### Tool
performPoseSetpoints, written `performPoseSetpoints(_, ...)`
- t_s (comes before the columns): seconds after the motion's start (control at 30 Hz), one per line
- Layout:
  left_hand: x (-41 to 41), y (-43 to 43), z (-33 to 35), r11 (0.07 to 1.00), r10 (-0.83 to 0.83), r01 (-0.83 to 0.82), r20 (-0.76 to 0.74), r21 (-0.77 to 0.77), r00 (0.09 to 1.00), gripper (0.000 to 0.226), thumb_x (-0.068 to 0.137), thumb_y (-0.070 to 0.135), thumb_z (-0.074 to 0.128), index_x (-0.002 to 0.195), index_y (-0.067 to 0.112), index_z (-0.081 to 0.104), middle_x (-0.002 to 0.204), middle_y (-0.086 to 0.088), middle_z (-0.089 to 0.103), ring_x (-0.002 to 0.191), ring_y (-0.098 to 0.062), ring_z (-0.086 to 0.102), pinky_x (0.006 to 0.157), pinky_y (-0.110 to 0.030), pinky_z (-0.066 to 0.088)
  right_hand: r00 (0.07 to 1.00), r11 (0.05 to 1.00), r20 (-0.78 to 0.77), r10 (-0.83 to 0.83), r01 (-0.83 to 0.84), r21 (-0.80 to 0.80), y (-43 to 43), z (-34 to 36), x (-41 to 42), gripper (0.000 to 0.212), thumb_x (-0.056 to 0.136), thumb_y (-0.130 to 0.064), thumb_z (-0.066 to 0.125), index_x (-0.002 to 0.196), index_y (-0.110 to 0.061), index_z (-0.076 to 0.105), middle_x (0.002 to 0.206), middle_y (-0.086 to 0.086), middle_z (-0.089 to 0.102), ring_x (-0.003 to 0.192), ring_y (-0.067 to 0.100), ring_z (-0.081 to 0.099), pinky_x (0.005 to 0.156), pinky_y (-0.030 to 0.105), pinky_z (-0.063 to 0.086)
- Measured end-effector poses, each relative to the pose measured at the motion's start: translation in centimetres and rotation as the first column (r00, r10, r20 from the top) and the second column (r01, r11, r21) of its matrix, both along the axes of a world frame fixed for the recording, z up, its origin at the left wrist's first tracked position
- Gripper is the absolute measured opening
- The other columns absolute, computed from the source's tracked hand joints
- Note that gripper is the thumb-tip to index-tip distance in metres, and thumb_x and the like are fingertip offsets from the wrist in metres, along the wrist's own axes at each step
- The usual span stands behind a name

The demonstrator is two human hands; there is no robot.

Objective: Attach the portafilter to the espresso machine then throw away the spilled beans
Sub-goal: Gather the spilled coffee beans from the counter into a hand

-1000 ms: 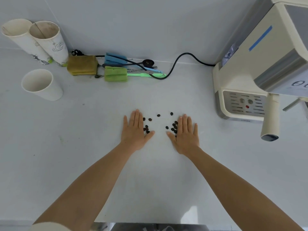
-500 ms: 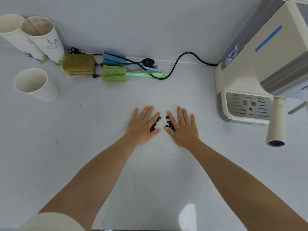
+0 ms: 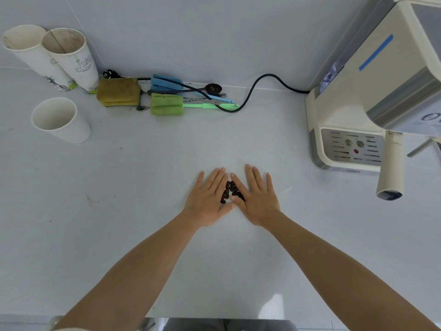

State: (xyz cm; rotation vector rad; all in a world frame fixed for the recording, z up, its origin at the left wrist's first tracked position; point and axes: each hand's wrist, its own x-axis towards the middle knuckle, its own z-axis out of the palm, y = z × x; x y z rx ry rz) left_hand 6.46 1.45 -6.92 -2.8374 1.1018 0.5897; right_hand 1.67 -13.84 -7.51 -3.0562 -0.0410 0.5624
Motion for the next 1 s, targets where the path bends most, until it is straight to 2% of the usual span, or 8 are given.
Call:
performPoseSetpoints(0.1, -1.2, 0.6, -0.1, 1.0, 0.017, -0.017, -0.01, -0.017, 1.0, 0.09, 0.067, 0.069, -0.019, 0.136, 0.011, -0.023, 0.153, -0.002, -0.023, 0.144, -0.017, -0.017, 0.114, -0.041, -0.015, 1.0, 1.0, 0.001, 0.009, -0.009, 0.023, 0.6, 0.1, -0.9, 0.088, 0.05, -0.06, -0.05, 0.131, -0.031, -0.031, 0.137, 0.007, -0.036, 0.125, 0.02, -0.034, 0.106, 0.043, -0.016)
performPoseSetpoints(0.47, -3.7, 2.4, 0.8, 0.994, 0.104, -0.102, -0.07, 0.025, 0.992, 0.081, 0.091, 0.058, 0.018, 0.145, 0.008, -0.014, 0.156, -0.006, -0.018, 0.144, -0.017, -0.018, 0.117, -0.042, -0.012, 1.0, 0.996, -0.002, 0.021, -0.021, 0.083, 3.2, 0.2, -2.5, 0.095, 0.048, -0.064, -0.049, 0.129, -0.019, -0.031, 0.138, 0.006, -0.035, 0.125, 0.021, -0.035, 0.104, 0.043, -0.019)
performPoseSetpoints(0.6, -3.4, 3.2, 1.4, 0.975, 0.213, -0.219, -0.151, -0.023, 0.965, 0.09, 0.078, 0.065, 0.004, 0.145, 0.009, -0.015, 0.156, -0.006, -0.019, 0.144, -0.016, -0.018, 0.116, -0.036, -0.012, 1.0, 0.99, 0.014, 0.008, -0.01, 0.143, 3.0, 0.9, -2.4, 0.098, 0.05, -0.072, -0.041, 0.129, -0.016, -0.031, 0.138, 0.004, -0.034, 0.127, 0.016, -0.033, 0.106, 0.039, -0.019)
performPoseSetpoints(0.67, -3.7, 3.5, 2.1, 0.938, 0.292, -0.328, -0.252, -0.112, 0.922, 0.077, 0.091, 0.056, 0.02, 0.146, 0.012, -0.012, 0.157, -0.003, -0.018, 0.144, -0.014, -0.015, 0.117, -0.032, -0.009, 1.0, 0.981, 0.016, 0.013, -0.016, 0.193, 2.8, 1.4, -2.3, 0.097, 0.053, -0.077, -0.031, 0.129, -0.016, -0.031, 0.14, 0.003, -0.033, 0.128, 0.014, -0.03, 0.108, 0.035, -0.017)
performPoseSetpoints(0.73, -4.1, 3.7, 3.0, 0.804, 0.391, -0.526, -0.419, -0.277, 0.82, 0.065, 0.097, 0.039, 0.031, 0.148, 0.016, -0.003, 0.158, 0.0, -0.008, 0.146, -0.011, -0.006, 0.118, -0.029, -0.001, 1.0, 0.971, 0.014, 0.027, -0.03, 0.236, 2.8, 1.8, -2.2, 0.096, 0.061, -0.08, -0.015, 0.131, -0.016, -0.028, 0.147, 0.004, -0.026, 0.133, 0.015, -0.025, 0.109, 0.032, -0.014)
performPoseSetpoints(0.8, -4.6, 3.7, 4.1, 0.513, 0.482, -0.774, -0.621, -0.372, 0.618, 0.055, 0.098, 0.029, 0.034, 0.147, 0.019, 0.012, 0.158, 0.002, 0.01, 0.145, -0.011, 0.01, 0.117, -0.028, 0.009, 0.998, 0.969, 0.037, 0.052, -0.059, 0.241, 3.0, 2.0, -2.1, 0.097, 0.07, -0.078, 0.0, 0.141, -0.013, -0.016, 0.154, 0.011, -0.012, 0.141, 0.022, -0.012, 0.111, 0.032, -0.007)
performPoseSetpoints(0.9, -5.2, 3.8, 5.5, -0.008, 0.425, -0.982, -0.89, -0.187, 0.166, 0.043, 0.097, 0.028, 0.037, 0.138, 0.017, 0.039, 0.147, -0.001, 0.039, 0.134, -0.016, 0.037, 0.112, -0.031, 0.025, 0.979, 0.969, 0.175, 0.102, -0.138, 0.207, 3.6, 1.4, -2.1, 0.079, 0.083, -0.062, 0.017, 0.143, -0.01, 0.023, 0.149, 0.022, 0.024, 0.136, 0.036, 0.025, 0.11, 0.043, 0.022)
performPoseSetpoints(1.0, -5.8, 4.1, 6.0, -0.212, 0.163, -0.975, -0.981, 0.073, -0.108, 0.04, 0.097, 0.026, 0.035, 0.127, 0.005, 0.05, 0.135, -0.011, 0.052, 0.123, -0.022, 0.05, 0.101, -0.031, 0.037, 0.941, 0.962, 0.305, 0.147, -0.208, 0.178, 4.1, 0.2, -1.7, 0.059, 0.083, -0.047, 0.033, 0.125, -0.009, 0.051, 0.126, 0.021, 0.055, 0.113, 0.037, 0.054, 0.089, 0.047, 0.046)
